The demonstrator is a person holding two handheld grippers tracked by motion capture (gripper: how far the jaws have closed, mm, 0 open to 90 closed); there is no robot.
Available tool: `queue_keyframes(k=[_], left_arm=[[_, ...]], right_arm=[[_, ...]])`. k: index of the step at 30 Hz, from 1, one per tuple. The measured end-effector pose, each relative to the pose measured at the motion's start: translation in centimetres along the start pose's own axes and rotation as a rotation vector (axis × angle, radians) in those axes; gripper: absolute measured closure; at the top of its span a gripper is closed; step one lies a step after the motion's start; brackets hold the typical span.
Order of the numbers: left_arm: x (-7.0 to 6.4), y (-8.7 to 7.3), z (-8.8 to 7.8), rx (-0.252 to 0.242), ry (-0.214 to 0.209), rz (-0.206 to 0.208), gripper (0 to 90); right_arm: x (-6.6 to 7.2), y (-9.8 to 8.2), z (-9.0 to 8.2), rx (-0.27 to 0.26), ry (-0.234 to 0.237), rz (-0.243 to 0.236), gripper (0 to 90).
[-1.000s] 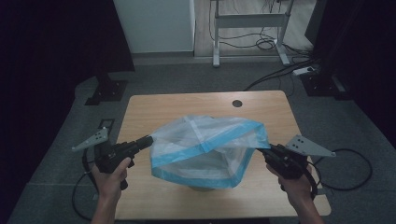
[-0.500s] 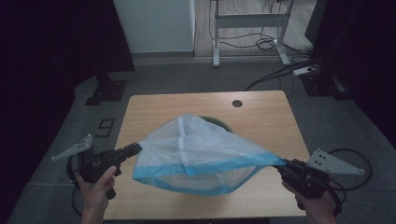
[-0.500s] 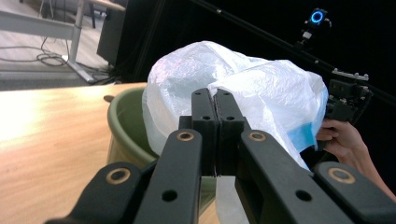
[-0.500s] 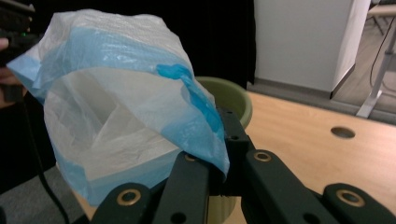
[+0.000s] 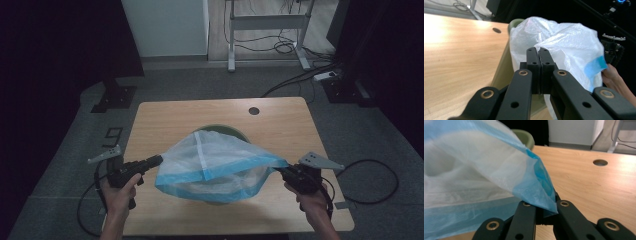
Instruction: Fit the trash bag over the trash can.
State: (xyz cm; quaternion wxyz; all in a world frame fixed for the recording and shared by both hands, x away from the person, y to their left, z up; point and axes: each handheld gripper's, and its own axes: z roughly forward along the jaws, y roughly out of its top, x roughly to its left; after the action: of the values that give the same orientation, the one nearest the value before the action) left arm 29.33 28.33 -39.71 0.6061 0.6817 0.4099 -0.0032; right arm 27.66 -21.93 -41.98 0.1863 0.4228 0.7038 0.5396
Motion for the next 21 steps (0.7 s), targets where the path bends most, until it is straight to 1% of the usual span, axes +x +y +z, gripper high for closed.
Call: queue_keyframes(k=[3,5,6,7,9,10,11,12,13,14,15,16,17,18,19,20,21], left_arm=[[0.7,-0.4,0.2,0.000,0.001,-0.021,87.8],[0.7,-0.5,0.2,0.001,-0.005,-0.026,86.5],[0.6,-0.5,0.1,0.002,-0.010,-0.025,83.5],[0.2,-0.5,-0.1,-0.006,-0.035,-0.005,73.7],[-0.5,-0.4,-0.4,-0.025,-0.029,0.026,67.2],[-0.8,-0.3,-0.6,-0.035,-0.029,0.045,63.0],[-0.8,-0.3,-0.6,-0.035,-0.029,0.045,58.4],[-1.3,-0.1,-0.8,-0.046,-0.030,0.063,58.4],[-1.5,-0.1,-0.9,-0.050,-0.031,0.077,50.8],[-2.2,0.1,-1.2,-0.059,-0.031,0.117,47.7],[-2.2,0.1,-1.2,-0.059,-0.031,0.117,44.6],[-2.6,0.2,-1.2,-0.062,-0.034,0.136,44.6],[-3.0,0.2,-1.3,-0.068,-0.039,0.149,41.6],[-3.2,0.2,-1.3,-0.069,-0.045,0.164,37.8],[-3.7,0.2,-1.2,-0.058,-0.049,0.183,36.3],[-3.7,0.2,-1.2,-0.058,-0.049,0.183,35.2],[-3.9,0.1,-0.9,-0.047,-0.051,0.193,35.2]], right_arm=[[-0.1,-0.6,1.1,0.023,0.000,0.015,88.7],[0.0,-0.9,1.5,0.035,0.005,0.010,85.3],[0.2,-1.0,1.5,0.034,0.006,0.001,77.8],[0.6,-0.9,1.1,0.000,-0.005,-0.021,63.2],[1.1,-0.7,0.4,-0.047,-0.010,-0.047,49.2],[1.4,-0.5,0.0,-0.069,-0.015,-0.065,43.1],[1.4,-0.5,0.0,-0.069,-0.015,-0.065,43.1],[1.6,-0.3,-0.5,-0.086,-0.010,-0.080,38.7],[1.9,0.2,-1.4,-0.112,-0.004,-0.096,34.3],[2.0,0.4,-1.8,-0.122,0.002,-0.102,34.7],[2.0,0.4,-1.8,-0.122,0.002,-0.102,34.7],[2.0,0.6,-2.0,-0.132,0.001,-0.108,37.5],[2.0,0.9,-2.2,-0.139,0.007,-0.113,42.4],[2.0,1.3,-2.3,-0.141,0.019,-0.119,52.5],[2.0,1.6,-2.3,-0.139,0.022,-0.120,56.4],[2.0,1.6,-2.3,-0.139,0.022,-0.120,56.4],[2.0,1.7,-2.2,-0.141,0.023,-0.119,60.2]])
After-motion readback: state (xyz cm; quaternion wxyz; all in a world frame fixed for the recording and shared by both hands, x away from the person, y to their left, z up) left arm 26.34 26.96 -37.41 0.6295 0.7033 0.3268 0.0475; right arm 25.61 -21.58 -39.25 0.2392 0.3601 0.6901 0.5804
